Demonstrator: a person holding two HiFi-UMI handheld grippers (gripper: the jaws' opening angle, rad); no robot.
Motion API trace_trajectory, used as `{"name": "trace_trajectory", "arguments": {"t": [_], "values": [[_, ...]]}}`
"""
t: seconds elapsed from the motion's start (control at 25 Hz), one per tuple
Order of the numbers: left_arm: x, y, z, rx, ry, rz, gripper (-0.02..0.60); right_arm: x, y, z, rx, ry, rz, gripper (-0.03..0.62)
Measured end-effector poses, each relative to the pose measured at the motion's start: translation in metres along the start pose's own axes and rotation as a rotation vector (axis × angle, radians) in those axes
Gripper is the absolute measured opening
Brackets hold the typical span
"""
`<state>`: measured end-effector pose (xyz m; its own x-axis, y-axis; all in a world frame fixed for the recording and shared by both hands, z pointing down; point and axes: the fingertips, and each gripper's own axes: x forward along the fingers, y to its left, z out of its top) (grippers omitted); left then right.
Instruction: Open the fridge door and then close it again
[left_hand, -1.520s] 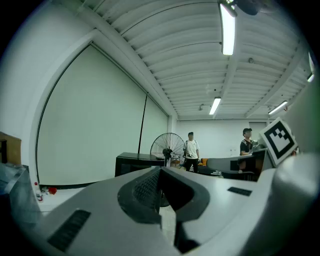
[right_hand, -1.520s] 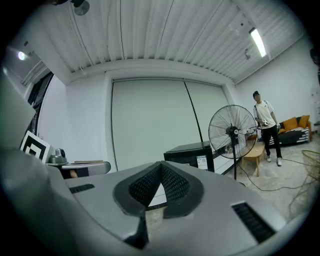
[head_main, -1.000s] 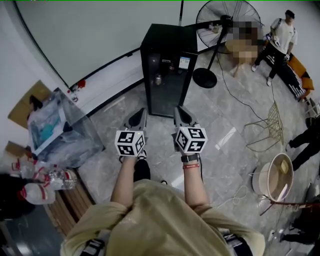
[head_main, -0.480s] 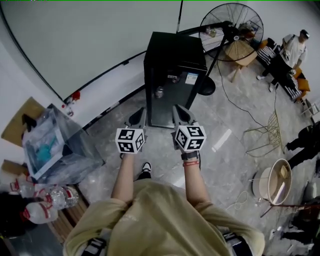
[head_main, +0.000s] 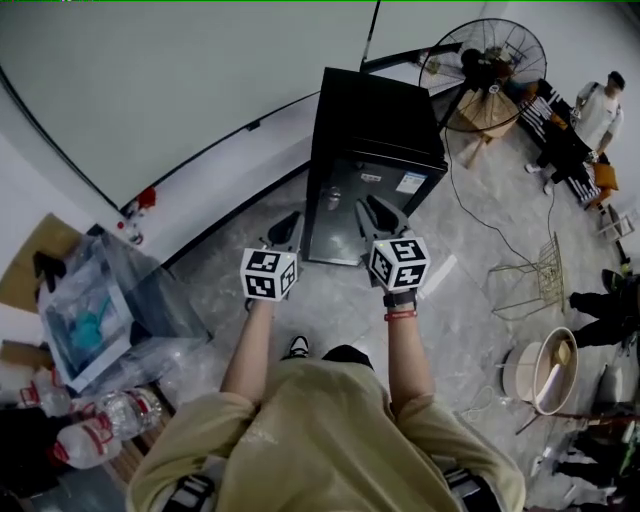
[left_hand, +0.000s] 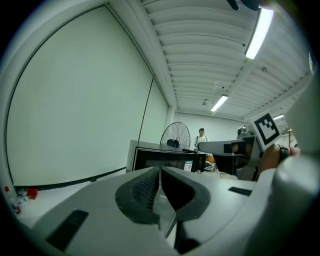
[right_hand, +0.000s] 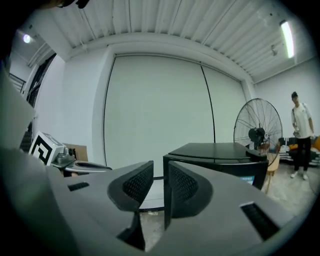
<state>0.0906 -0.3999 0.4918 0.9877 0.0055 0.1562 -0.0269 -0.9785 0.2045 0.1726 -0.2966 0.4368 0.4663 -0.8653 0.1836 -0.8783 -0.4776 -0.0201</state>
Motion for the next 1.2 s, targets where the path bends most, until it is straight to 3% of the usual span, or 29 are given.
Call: {"name": "trace_trajectory", "arguments": {"t": [0.52,0.88,1.2], "values": [[0.089,0.065,-0.028,0.024,0.111,-0.049,0.087,0.097,-0.061,0.019,-0.322,0.173,0.092,0.147],[0.142,0.084,-0.062,0.068,0.221,-0.08,0.181,0.135,-0.084,0.015,-0.537,0.292,0.244,0.198],[0.194,0.102,-0.097,0.07,0.245,-0.153,0.238,0.16,-0.103,0.007,-0.645,0.427,0.385,0.263]]}}
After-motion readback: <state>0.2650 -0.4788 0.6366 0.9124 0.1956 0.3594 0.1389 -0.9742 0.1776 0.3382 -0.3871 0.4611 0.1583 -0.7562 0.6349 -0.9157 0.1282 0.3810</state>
